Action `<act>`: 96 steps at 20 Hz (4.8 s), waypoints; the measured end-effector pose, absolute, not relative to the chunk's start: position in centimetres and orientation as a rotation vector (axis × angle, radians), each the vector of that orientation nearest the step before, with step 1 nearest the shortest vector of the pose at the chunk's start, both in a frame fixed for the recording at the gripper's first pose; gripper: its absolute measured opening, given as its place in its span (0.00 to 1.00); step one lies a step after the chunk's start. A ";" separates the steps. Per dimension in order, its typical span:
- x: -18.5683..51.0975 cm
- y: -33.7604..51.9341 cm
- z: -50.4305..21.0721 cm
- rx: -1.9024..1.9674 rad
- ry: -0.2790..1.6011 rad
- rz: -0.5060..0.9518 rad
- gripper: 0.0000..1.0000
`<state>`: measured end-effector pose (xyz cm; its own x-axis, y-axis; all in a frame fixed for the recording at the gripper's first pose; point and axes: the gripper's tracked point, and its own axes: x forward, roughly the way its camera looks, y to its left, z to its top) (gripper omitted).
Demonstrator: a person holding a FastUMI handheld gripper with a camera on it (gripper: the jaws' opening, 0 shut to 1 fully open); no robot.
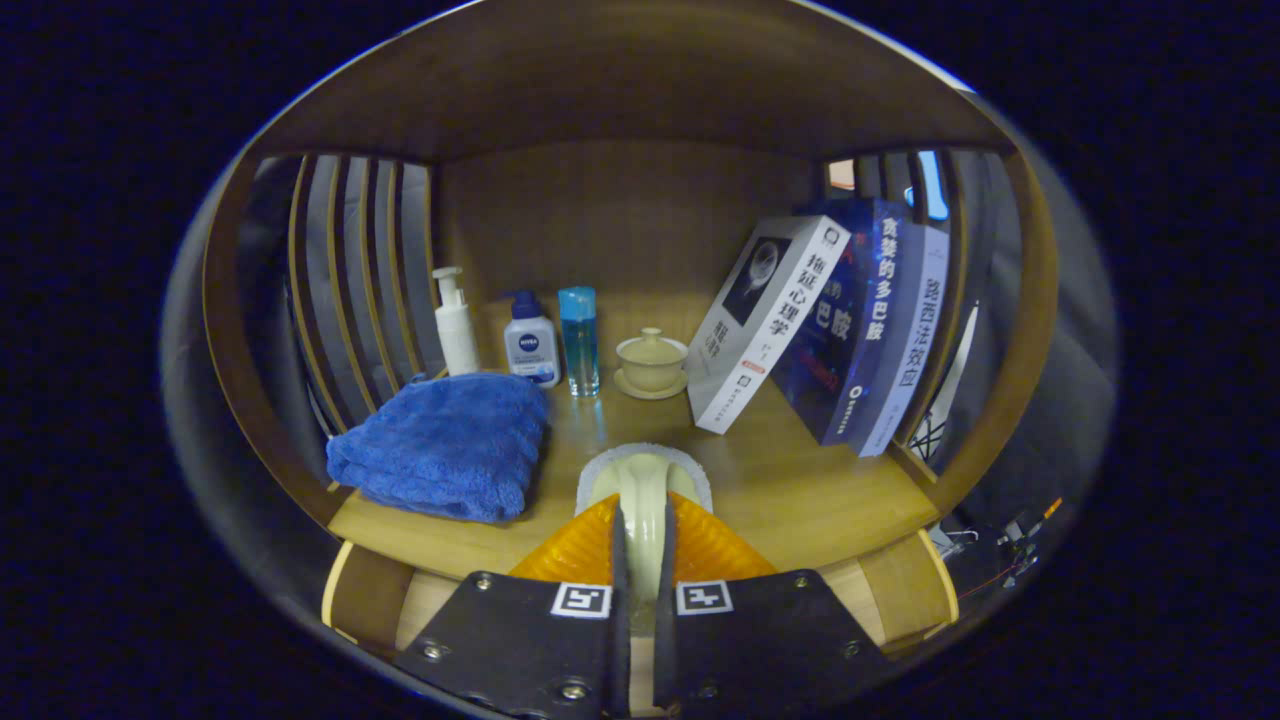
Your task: Pull open the drawer, take out the items inside it, and place them on the countertop above the cabinet.
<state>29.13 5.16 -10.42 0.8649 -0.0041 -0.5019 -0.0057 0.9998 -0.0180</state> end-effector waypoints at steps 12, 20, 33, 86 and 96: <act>33.4 4.8 -11.6 0.022 0.542 0.031 0.12; 33.0 5.1 -12.3 -0.038 0.556 0.033 0.32; 22.0 6.7 -0.5 -0.087 0.159 0.052 0.31; 8.2 4.5 -16.1 0.099 0.169 0.053 0.98; 11.0 4.3 -16.2 0.140 0.185 0.057 0.98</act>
<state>10.96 4.29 -16.16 0.9813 0.0698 -0.1796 -0.0440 0.9886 0.1437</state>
